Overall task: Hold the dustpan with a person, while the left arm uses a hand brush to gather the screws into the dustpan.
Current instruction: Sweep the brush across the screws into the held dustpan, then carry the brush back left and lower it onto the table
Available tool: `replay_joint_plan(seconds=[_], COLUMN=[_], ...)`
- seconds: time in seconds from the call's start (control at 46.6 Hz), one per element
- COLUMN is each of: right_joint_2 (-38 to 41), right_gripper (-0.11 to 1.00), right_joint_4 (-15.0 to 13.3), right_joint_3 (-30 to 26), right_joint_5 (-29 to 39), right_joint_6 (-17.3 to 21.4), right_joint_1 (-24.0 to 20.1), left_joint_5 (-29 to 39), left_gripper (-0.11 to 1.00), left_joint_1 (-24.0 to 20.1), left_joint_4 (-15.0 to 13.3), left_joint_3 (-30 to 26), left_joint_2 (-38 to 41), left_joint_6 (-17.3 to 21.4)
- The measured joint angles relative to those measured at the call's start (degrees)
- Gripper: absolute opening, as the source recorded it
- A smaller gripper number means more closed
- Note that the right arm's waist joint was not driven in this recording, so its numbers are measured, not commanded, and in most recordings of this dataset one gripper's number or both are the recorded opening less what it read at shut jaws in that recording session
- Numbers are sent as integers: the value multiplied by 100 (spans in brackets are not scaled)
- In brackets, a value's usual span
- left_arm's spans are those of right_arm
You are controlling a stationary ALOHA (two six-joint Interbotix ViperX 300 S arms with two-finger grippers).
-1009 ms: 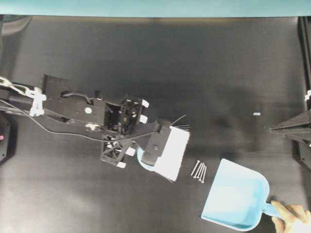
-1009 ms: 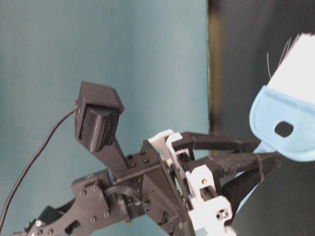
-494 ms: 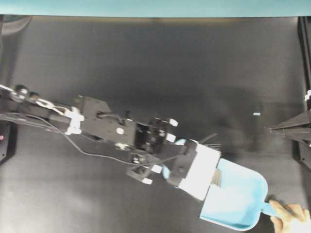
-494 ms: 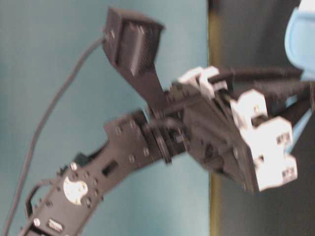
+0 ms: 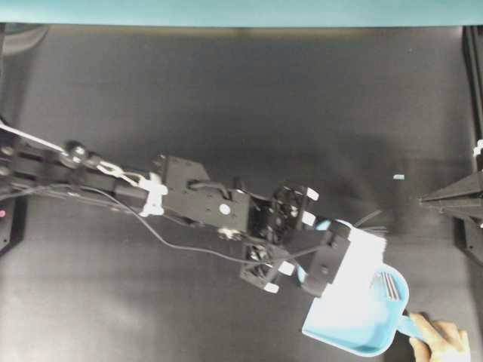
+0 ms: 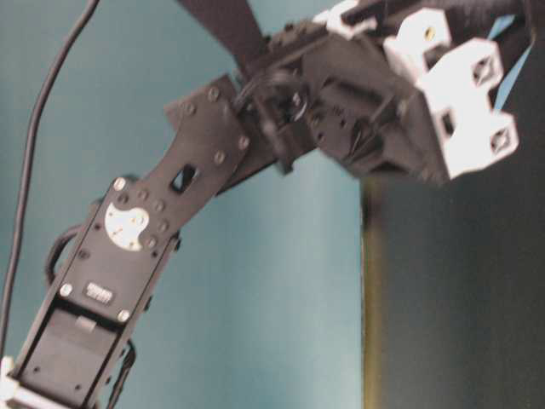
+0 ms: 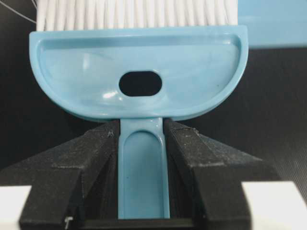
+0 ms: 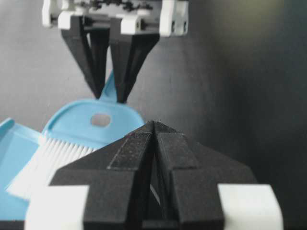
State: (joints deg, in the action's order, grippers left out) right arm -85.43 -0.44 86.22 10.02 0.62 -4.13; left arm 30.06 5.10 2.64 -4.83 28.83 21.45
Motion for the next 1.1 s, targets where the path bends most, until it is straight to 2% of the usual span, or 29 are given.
replay_joint_plan(seconds=[0.236,0.472,0.773,0.902,1.095], right_joint_2=[0,0,0,0,-9], right_gripper=[0,0,0,0,0], right_joint_4=[0,0,0,-9,0], right_joint_3=[0,0,0,0,0], right_joint_5=[0,9,0,0,9], right_joint_6=[-9,-9,-9,-9,-9], right_joint_1=[0,0,0,0,0], left_joint_5=[-44,-53,-316,-773,-1582], left_gripper=[30,30,30,30,30], left_joint_1=[35,26,-202,-404,-475], left_joint_4=[0,0,0,0,0], left_joint_3=[-114,448,1890,2751,4025], left_joint_2=[-44,-976,-2399,-2874,-3568], left_joint_6=[-62,-114,-158,-448,-853])
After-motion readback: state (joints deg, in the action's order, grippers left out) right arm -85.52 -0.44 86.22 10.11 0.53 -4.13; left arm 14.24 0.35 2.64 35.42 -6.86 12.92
